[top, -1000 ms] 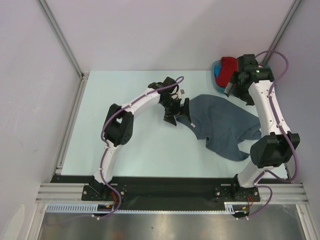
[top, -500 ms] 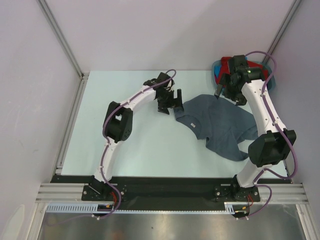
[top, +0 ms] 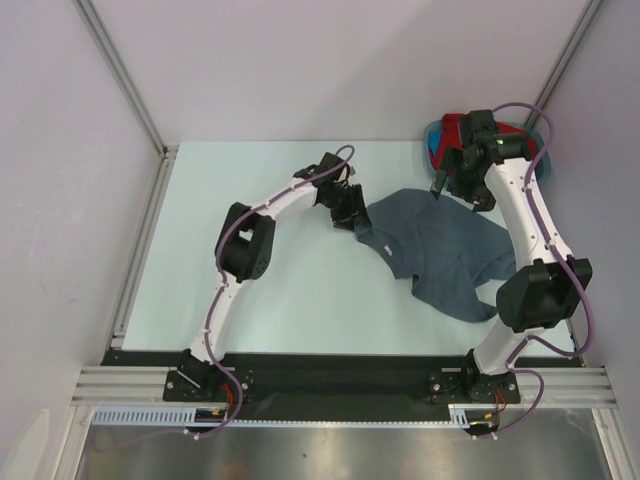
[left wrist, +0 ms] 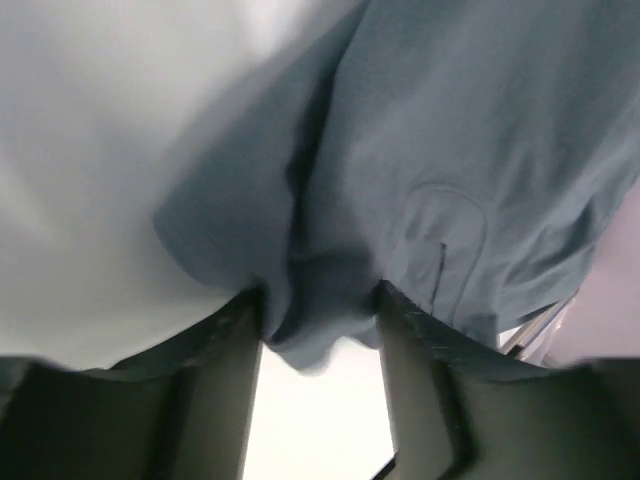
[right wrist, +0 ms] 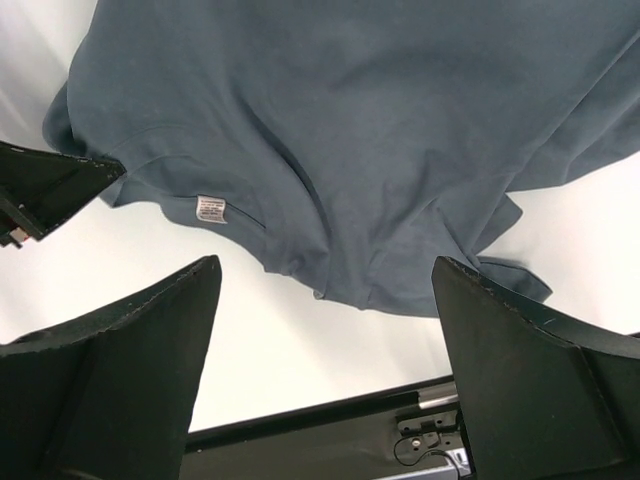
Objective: Fold and stack the t-shirts
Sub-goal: Flatten the tshirt out
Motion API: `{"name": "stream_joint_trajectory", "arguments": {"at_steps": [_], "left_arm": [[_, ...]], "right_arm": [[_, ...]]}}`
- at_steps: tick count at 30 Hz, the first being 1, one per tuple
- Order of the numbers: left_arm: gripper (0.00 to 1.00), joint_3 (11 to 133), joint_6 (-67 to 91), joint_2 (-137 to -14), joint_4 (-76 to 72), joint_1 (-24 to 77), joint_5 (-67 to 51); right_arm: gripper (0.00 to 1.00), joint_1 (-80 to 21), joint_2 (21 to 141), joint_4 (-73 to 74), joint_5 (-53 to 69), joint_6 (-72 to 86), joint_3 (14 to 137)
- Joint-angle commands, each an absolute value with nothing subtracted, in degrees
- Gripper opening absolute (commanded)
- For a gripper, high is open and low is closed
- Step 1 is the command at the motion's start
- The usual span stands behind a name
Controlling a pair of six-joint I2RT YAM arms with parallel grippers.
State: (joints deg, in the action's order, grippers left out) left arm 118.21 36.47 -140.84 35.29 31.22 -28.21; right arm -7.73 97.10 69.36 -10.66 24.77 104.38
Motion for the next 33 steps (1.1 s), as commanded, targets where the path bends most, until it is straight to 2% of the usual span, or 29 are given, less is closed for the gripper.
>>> {"name": "stream_joint_trajectory", "arguments": {"at_steps": [1, 3, 4, 6, 7, 13, 18, 22, 29, 33], "left_arm": [[0.50, 119.9, 38.3, -142.0, 32.9, 31.5, -30.8], [0.38, 120.1, 38.5, -142.3, 32.9, 31.5, -31.4], [0.24, 120.4, 38.2, -142.3, 33.5, 31.4, -31.5], [0.11, 121.5, 37.4, -142.3, 35.3, 31.2, -31.8], [0.00, 122.4, 35.4, -141.9, 37.9, 31.0, -31.4], [0.00, 121.9, 25.3, -132.5, 48.7, 27.8, -23.1], [0.00, 119.1, 18.6, -125.5, 55.8, 20.8, -22.7], [0.00, 121.5, 11.9, -123.4, 64.4, 15.2, -23.3], [0.01, 116.8, 10.6, -118.2, 65.1, 7.8, -22.8], [0.02, 113.7, 11.1, -116.5, 64.8, 4.8, -24.5]], "right_arm": [[0.92, -7.3, 97.2, 70.2, -10.2, 23.8, 106.8], [0.92, -6.9, 97.1, 70.4, -10.2, 23.8, 106.5], [0.92, -6.8, 97.1, 70.2, -10.3, 23.8, 106.3], [0.92, -6.6, 97.0, 70.2, -10.3, 23.8, 106.1], [0.92, -6.5, 96.9, 70.1, -10.4, 23.8, 105.9], [0.92, -6.0, 96.9, 69.2, -10.4, 23.6, 104.4], [0.91, -5.9, 97.6, 68.8, -10.3, 23.2, 103.7], [0.91, -5.9, 99.8, 69.1, -10.5, 23.1, 103.3], [0.90, -6.0, 105.3, 69.7, -14.1, 22.3, 103.4], [0.88, -6.2, 109.6, 67.4, -10.6, 21.4, 103.1]]}}
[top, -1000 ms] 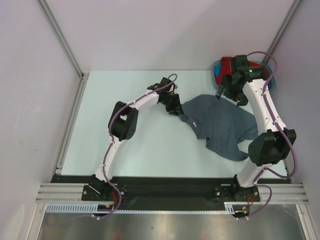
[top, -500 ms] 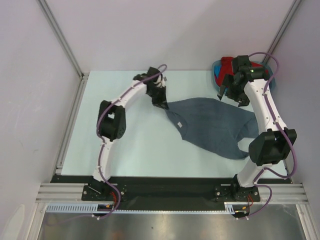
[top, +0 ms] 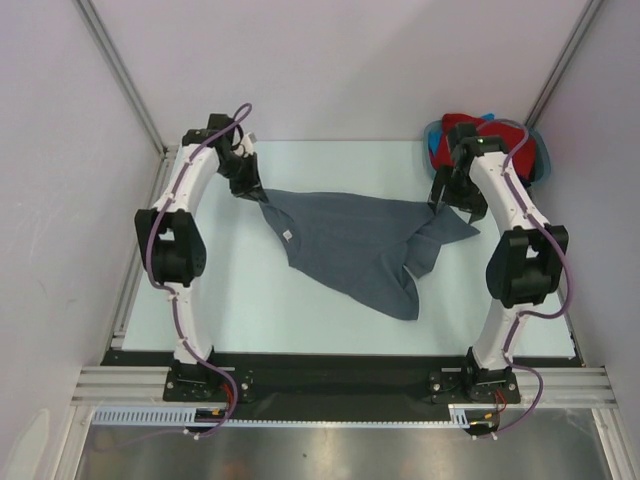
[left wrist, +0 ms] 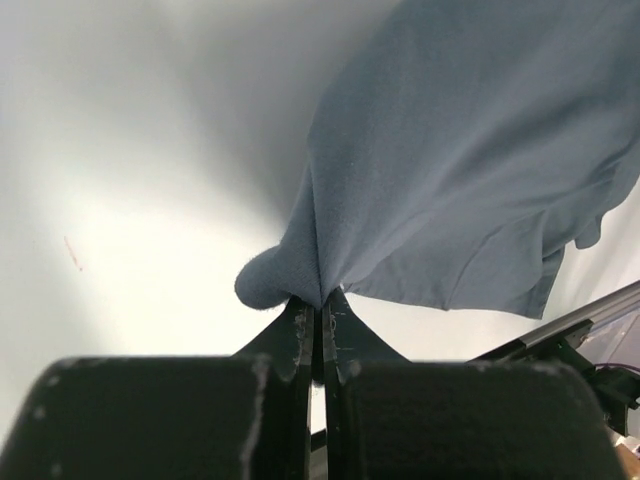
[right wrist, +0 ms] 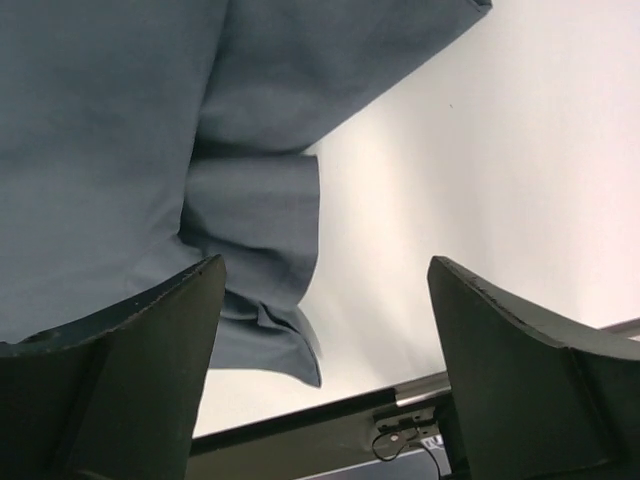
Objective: Fold and stack the t-shirts
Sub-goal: Flatten the tshirt out
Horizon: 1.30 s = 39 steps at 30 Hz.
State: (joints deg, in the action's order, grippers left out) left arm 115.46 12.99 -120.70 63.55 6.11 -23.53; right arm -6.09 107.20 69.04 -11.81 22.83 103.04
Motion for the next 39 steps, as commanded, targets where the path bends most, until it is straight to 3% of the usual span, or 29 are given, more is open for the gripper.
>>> {"name": "stream_joint_trajectory", "arguments": {"at_steps": [1, 13, 17, 30, 39], "left_arm": [[0.02, 112.3, 11.0, -115.6, 64.6, 4.4, -24.5], [0.01, 110.0, 12.6, -113.3, 63.6, 1.8, -27.3], [0.01, 109.6, 13.0, -112.9, 63.4, 1.6, -28.5], [0.00, 109.8, 14.1, -113.9, 62.2, 1.5, -30.4], [0.00, 109.6, 14.4, -114.0, 62.0, 1.5, -30.8]], "right_arm": [[0.87, -6.8, 110.6, 67.5, -9.9, 21.5, 103.4], [0.87, -9.1, 122.4, 64.7, -5.4, 22.5, 109.3], [0.87, -8.6, 123.3, 63.9, 1.4, 23.3, 111.9], [0.76, -7.6, 127.3, 53.8, 7.4, 27.5, 111.1], [0.73, -6.9, 134.5, 57.1, 7.4, 28.5, 121.6]]}}
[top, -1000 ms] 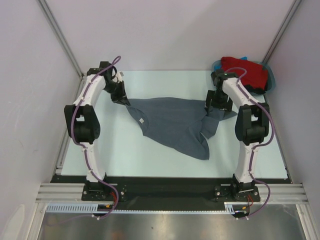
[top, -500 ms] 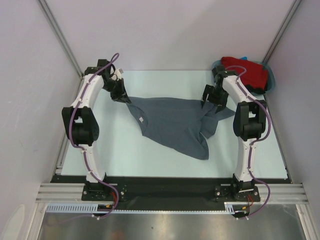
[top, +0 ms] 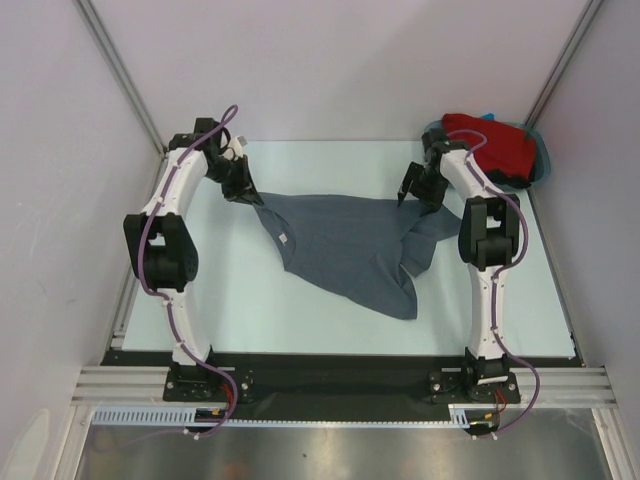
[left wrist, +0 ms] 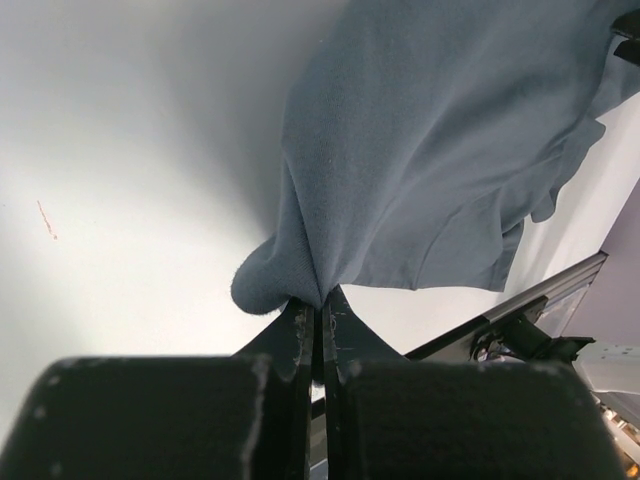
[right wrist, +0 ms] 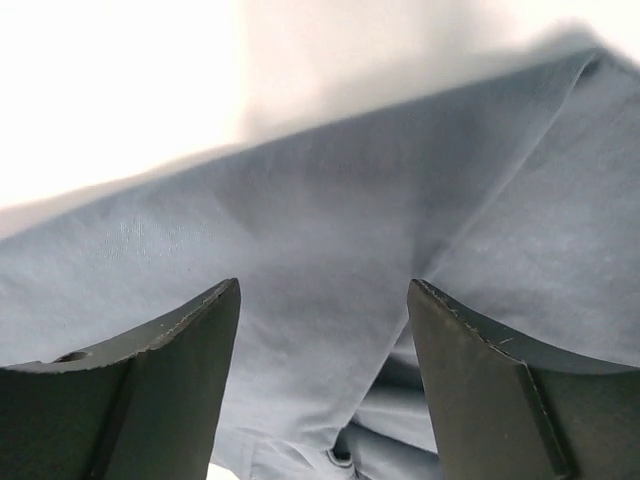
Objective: Fold and stack the t-shirts
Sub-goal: Flatten the tshirt out
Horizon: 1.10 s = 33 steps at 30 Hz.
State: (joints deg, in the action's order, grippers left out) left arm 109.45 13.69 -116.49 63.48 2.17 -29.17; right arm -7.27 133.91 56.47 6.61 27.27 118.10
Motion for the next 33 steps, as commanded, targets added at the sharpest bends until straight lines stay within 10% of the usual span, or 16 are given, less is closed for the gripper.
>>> {"name": "stream_joint_trajectory", "arguments": {"at_steps": [1, 33], "left_arm": [[0.00, 109.6, 14.4, -114.0, 62.0, 1.5, -30.8], [0.01, 111.0, 15.3, -115.2, 61.7, 1.5, -31.3]], "right_arm": [[0.73, -6.9, 134.5, 57.0, 7.5, 29.3, 121.5], [0.68, -6.2, 137.1, 54.4, -2.2, 28.1, 121.5]]}}
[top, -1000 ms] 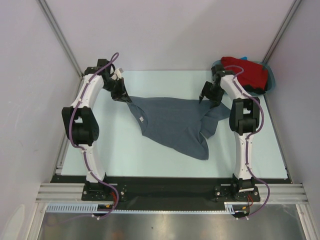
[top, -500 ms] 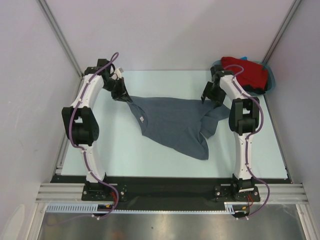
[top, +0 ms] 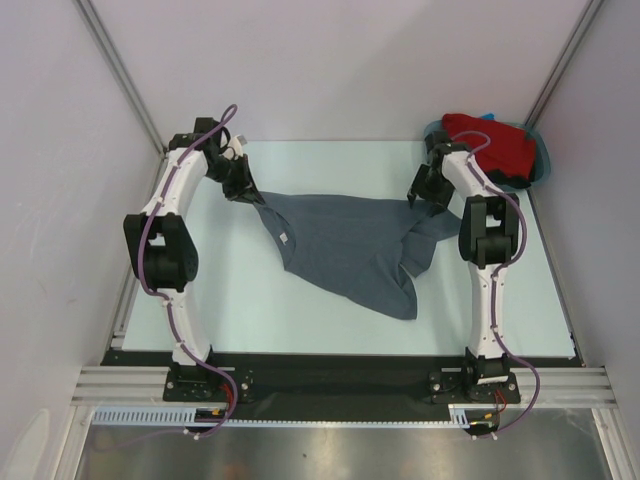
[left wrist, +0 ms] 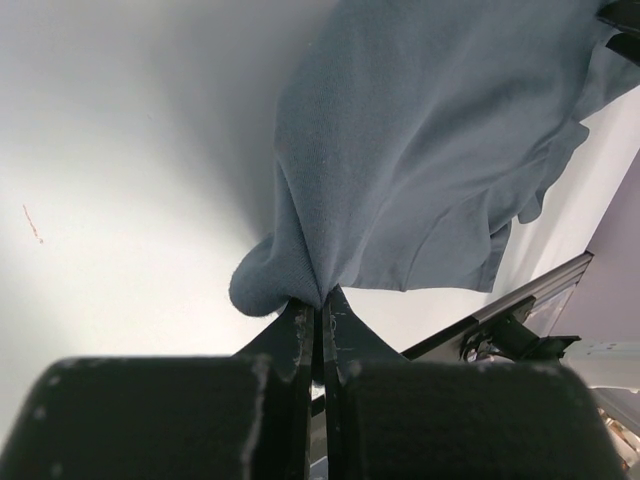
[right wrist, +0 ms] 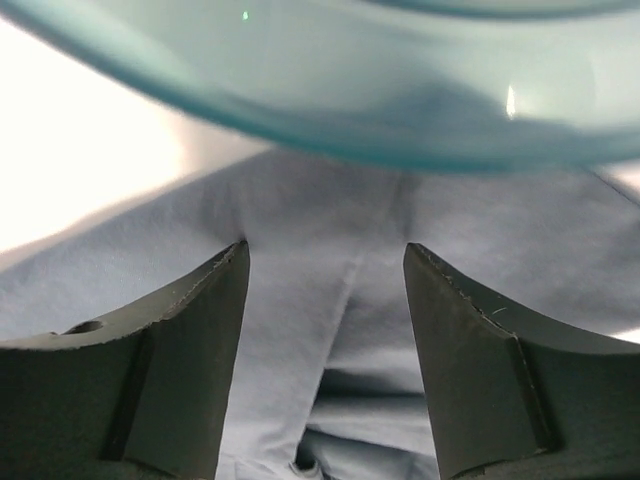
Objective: Fold and stack the t-shirts
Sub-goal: Flatten the tshirt out
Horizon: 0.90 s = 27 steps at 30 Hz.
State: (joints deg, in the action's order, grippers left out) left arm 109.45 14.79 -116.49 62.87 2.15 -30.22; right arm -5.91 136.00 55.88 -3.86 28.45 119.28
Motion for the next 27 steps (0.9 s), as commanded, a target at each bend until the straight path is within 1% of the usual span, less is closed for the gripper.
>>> {"name": "stream_joint_trajectory", "arguments": {"at_steps": [1, 4, 5, 7, 10, 11, 13, 14, 16, 17, 22, 27], "left_arm": [[0.01, 111.0, 15.3, -115.2, 61.6, 1.5, -31.3], [0.00, 111.0, 15.3, -115.2, 61.9, 1.5, -31.3], [0.00, 111.0, 15.2, -115.1, 61.9, 1.5, -31.2], [0.00, 111.0, 15.3, -115.0, 62.0, 1.5, -31.0], [0.00, 110.7, 15.2, -114.7, 62.1, 1.5, -30.8], [0.00, 110.7, 15.2, -114.6, 62.2, 1.5, -30.7], [0.00, 110.5, 15.1, -114.4, 62.2, 1.5, -30.5], [0.00, 110.4, 15.1, -114.4, 62.2, 1.5, -30.5], [0.00, 110.4, 15.1, -114.5, 62.2, 1.5, -30.6], [0.00, 110.5, 15.1, -114.5, 62.2, 1.5, -30.5], [0.00, 110.8, 15.1, -114.5, 62.4, 1.5, -30.4], [0.00, 111.4, 15.2, -113.6, 62.8, 1.5, -30.7]], "right_arm": [[0.68, -6.2, 137.4, 54.2, -1.3, 28.2, 121.6], [0.64, -6.3, 138.4, 53.5, -0.6, 28.5, 121.3], [0.58, -6.3, 138.5, 53.4, -0.5, 28.4, 121.3], [0.55, -6.6, 138.7, 52.6, 1.0, 28.2, 121.1], [0.42, -6.8, 138.6, 52.1, 1.4, 27.8, 120.9], [0.35, -6.8, 138.4, 52.2, 1.4, 27.7, 120.9], [0.26, -6.9, 137.6, 52.6, 1.3, 27.5, 120.3], [0.16, -6.9, 137.0, 52.7, 1.2, 27.3, 119.9], [0.09, -6.9, 134.5, 52.1, 1.2, 27.2, 117.4], [0.00, -7.1, 133.4, 51.9, 1.0, 27.1, 116.4], [0.00, -7.8, 125.6, 50.5, 0.4, 25.8, 109.4], [0.00, -9.1, 113.8, 55.1, 1.8, 24.6, 107.8]]}}
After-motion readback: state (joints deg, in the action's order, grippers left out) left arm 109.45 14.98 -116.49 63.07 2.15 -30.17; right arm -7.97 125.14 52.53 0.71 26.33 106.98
